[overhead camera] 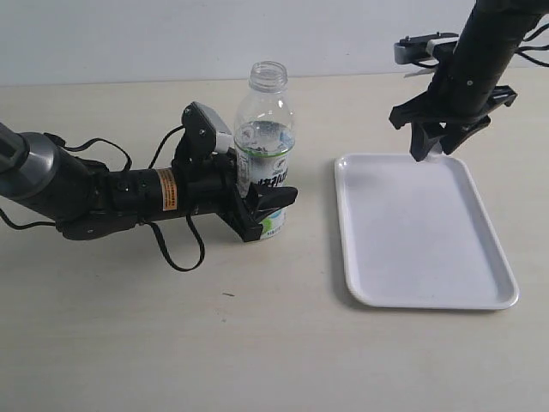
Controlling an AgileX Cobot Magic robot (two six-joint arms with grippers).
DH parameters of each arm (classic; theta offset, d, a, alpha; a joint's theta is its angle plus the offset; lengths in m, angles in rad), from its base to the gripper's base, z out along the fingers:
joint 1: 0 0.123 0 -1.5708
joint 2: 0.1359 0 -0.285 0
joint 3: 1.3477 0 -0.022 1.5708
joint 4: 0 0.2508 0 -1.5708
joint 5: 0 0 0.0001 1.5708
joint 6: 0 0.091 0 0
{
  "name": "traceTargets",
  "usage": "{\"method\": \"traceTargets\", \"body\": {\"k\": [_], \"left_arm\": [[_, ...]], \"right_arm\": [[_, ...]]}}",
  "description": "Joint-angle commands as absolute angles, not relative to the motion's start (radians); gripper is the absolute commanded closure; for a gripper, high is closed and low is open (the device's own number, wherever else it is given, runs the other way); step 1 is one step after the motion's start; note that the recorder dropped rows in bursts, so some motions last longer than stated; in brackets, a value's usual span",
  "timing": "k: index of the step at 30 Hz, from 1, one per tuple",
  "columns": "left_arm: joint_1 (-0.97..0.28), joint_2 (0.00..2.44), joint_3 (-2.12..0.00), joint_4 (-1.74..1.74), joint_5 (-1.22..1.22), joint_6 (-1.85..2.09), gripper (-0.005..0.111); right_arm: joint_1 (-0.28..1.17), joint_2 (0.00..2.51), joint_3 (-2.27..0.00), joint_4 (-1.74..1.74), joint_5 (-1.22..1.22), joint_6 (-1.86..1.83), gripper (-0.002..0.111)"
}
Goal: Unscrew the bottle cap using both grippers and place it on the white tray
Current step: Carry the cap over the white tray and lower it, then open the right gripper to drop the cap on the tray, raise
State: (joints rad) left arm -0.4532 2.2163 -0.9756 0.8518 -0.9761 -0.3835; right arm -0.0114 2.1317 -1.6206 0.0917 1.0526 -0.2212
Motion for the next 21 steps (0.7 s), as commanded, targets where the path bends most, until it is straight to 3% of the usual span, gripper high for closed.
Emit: {"method": "traceTargets", "body": {"k": [1,12,15,21], "left_arm": [[-0.449,2.208,-0.977,0.835,-1.017,-0.397,0.106],[-0.449,2.208,-0.977,0.833,-1.019,-0.397,0.106],[-0.449,2.208,-0.977,0.833,-1.019,-0.397,0.106],[-0.449,2.208,-0.977,0.833,-1.019,-0.397,0.106]], "right_arm": [[-0.013,2.166,-1.58,0.096,0.977,-0.224,0.108],[-0.013,2.2,-1.541,0.096,0.939,-0.224,0.104],[-0.013,2.2,-1.541,0.098,0.949,-0.224,0.089],[-0.013,2.2,-1.541,0.098,0.96,-0.224,0.041]]}}
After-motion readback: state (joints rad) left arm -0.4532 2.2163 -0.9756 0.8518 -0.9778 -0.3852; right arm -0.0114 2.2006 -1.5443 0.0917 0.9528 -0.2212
